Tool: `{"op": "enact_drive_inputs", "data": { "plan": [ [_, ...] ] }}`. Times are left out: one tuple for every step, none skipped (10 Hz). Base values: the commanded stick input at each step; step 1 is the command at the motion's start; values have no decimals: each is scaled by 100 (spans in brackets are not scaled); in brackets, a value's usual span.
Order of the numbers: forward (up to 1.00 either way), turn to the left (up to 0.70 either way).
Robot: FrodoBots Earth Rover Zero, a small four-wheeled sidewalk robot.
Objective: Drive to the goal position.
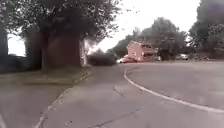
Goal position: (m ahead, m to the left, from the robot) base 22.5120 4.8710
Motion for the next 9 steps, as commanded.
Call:
{"op": "enact_drive_inputs", "data": {
  "plan": [
    [70, 0],
    [70, 0],
    [70, 0],
    [70, 0],
    [75, 0],
    [85, 0],
    [91, 0],
    [100, 0],
    [100, 0]
  ]
}}
